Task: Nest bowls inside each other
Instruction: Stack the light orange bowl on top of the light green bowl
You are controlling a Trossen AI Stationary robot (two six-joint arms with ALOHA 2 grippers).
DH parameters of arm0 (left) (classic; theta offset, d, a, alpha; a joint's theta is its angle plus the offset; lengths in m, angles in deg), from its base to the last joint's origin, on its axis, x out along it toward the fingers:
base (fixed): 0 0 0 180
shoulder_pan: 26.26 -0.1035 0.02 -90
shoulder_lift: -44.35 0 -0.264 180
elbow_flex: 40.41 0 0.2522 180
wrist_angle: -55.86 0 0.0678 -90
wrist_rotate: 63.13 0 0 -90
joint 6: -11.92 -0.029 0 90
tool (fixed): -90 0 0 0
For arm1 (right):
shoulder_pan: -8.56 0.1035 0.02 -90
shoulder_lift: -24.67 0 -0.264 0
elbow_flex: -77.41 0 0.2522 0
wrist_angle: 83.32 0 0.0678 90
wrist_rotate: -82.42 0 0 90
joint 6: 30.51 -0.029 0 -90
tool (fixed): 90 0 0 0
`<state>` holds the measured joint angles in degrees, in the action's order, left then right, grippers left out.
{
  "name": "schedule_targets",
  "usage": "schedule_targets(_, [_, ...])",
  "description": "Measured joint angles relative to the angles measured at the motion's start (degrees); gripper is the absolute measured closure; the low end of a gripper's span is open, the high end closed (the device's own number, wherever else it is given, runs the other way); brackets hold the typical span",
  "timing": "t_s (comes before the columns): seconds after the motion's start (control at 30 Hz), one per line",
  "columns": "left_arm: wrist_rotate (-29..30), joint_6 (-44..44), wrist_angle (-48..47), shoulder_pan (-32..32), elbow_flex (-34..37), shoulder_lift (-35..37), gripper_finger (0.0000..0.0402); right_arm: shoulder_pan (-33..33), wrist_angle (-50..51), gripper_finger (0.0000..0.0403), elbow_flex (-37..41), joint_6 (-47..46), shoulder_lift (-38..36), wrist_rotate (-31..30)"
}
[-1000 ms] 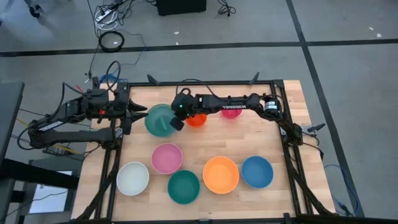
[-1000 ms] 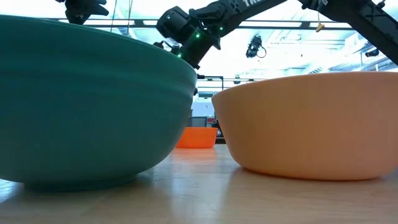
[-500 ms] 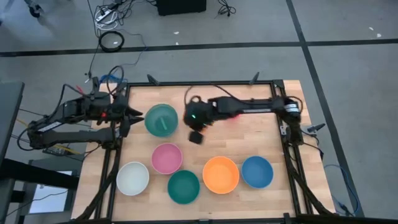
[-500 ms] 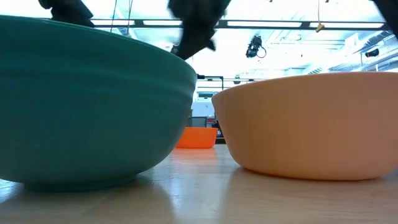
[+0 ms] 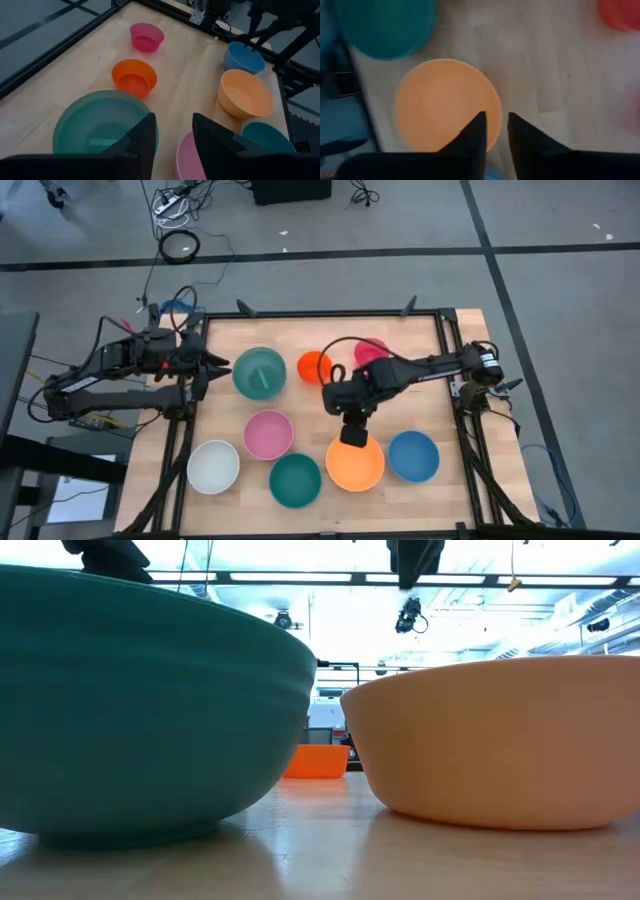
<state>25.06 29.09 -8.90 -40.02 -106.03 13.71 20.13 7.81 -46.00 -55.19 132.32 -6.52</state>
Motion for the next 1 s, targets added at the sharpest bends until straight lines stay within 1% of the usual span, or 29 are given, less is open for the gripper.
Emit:
schedule_targets(0.1, [-0.86,0.02,0.17,0.02,0.94,-0.02,0.0264,1.05,-2.56,0.0284,4.07,-1.23,-0.12,-3.57])
schedule_targets(0.17, [-1.28,0.27,0.02,0.02,1.56,-0.04,0.0264,1.71,-3.25,0.026,7.53,-1.84,-0.02,-4.36])
schedule_targets(0.23, [-1.51,0.89,-0.28,0.04,1.9,-0.03,0.0264,2.49,-4.0,0.0242,11.03,-1.89,-0.03,-4.52])
schedule_targets(0.3, [-1.54,1.23,-0.3,0.04,2.23,-0.02,0.0264,3.55,-7.48,0.0231,14.5,-1.44,-0.12,-4.93])
schedule_targets(0.37, [-1.54,1.29,-0.46,0.04,2.41,-0.04,0.0264,4.79,-10.09,0.0226,17.57,-0.91,-0.18,-5.17])
schedule_targets(0.43, [-1.56,1.29,-0.42,0.04,2.41,-0.04,0.0264,5.83,-14.75,0.0225,20.18,-0.84,-0.43,-4.04])
schedule_targets(0.6, [-1.67,1.22,-0.12,0.04,2.41,-0.02,0.0264,7.35,-20.15,0.0225,25.4,-4.14,-0.43,-2.53])
schedule_targets(0.67, [-1.67,1.2,-0.11,0.04,2.41,-0.04,0.0264,7.72,-20.55,0.0225,26.71,-5.26,-0.43,-2.42])
schedule_targets(0.83, [-1.7,1.09,0.16,0.04,2.41,-0.02,0.0264,7.97,-25.15,0.0225,30.08,-5.69,-0.43,-3.39])
schedule_targets(1.0, [-1.7,1.26,0.17,0.04,2.41,-0.02,0.0264,7.8,-25.59,0.0225,30.58,-5.64,-0.43,-3.99])
